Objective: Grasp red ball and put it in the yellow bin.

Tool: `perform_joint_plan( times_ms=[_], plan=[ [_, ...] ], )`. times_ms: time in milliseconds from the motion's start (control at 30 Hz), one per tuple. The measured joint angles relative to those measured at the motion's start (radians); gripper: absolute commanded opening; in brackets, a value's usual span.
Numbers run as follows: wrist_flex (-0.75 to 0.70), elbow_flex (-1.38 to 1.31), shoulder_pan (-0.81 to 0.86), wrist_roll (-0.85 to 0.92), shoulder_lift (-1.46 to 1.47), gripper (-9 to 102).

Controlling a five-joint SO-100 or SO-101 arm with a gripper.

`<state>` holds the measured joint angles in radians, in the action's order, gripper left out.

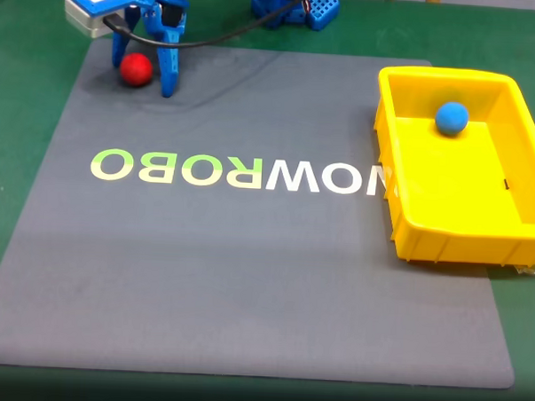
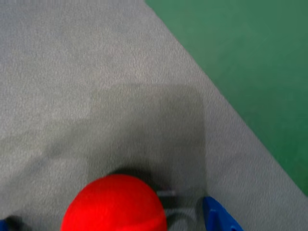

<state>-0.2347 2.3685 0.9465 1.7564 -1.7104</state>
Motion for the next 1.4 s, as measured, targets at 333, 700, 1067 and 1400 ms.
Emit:
perform_joint_plan(
  times_ms=[333,700,1067,1400],
  plan=[
    [0.012,-0.003,-0.014,-0.002,0.023,30],
    [0.023,-0.031,-0.015,-0.002,0.043,0],
    [0.023,-0.031,-0.015,-0.003,0.041,0],
    [0.017,-0.029,-0.074,-0.086,-0.202,0]
  ],
)
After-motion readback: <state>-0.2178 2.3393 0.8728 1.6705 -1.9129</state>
